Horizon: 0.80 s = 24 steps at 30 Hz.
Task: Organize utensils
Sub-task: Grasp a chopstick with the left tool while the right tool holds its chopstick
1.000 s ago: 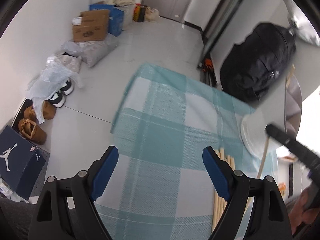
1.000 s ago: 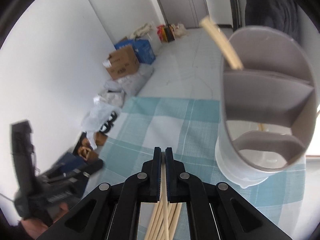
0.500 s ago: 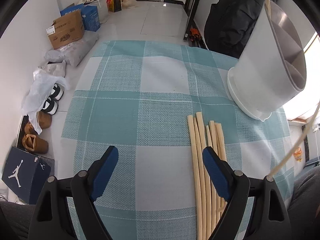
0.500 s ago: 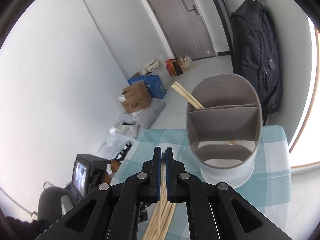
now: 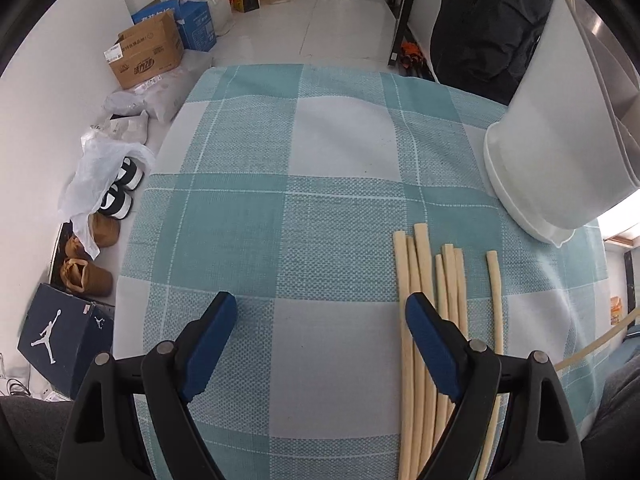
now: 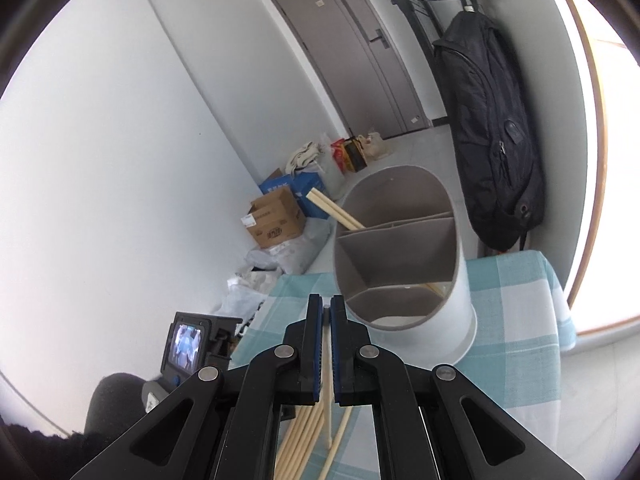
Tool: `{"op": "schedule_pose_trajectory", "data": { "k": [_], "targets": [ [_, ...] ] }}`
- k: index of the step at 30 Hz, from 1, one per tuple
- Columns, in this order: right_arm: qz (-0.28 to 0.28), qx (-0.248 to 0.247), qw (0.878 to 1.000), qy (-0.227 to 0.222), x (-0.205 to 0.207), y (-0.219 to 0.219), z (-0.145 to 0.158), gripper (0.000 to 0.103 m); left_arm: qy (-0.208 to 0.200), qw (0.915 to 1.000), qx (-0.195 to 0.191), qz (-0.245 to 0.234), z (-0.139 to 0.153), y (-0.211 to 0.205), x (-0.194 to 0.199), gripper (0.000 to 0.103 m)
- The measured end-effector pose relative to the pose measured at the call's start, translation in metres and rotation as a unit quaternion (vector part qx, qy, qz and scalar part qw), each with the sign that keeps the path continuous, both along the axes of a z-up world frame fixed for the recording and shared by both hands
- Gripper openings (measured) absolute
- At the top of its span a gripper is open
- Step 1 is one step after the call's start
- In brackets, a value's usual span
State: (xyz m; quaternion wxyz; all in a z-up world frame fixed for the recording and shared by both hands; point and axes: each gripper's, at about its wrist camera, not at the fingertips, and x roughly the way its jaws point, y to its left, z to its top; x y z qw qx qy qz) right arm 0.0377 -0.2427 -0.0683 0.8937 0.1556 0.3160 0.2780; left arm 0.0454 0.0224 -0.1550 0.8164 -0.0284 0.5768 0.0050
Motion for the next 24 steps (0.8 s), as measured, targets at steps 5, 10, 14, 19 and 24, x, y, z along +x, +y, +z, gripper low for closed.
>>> {"op": "schedule_pose_trajectory", "data": {
  "k": [5,10,14,19,24],
  "targets": [
    [-0.005,0.019,1.0,0.005,0.005,-0.012,0.001,0.003,0.005,0.9992,0.038,-0.015,-0.002,-0.015,0.006,0.085],
    [-0.007,0.033,0.999,0.006,0.006,-0.021,0.002,0.003,0.015,0.9995,0.026,-0.013,-0.003,-0.012,0.015,0.082],
    [-0.007,0.048,0.999,0.018,0.008,-0.027,0.0,0.003,0.015,0.9993,0.024,-0.025,0.0,-0.017,0.023,0.068],
    [-0.007,0.051,0.999,0.012,0.007,-0.03,0.004,0.003,0.012,0.9984,0.021,-0.051,0.004,-0.03,0.029,0.031],
    [-0.011,0.053,0.998,0.021,0.008,-0.032,0.002,0.003,0.016,0.9977,0.006,-0.065,0.006,-0.036,0.031,0.003]
  ]
}}
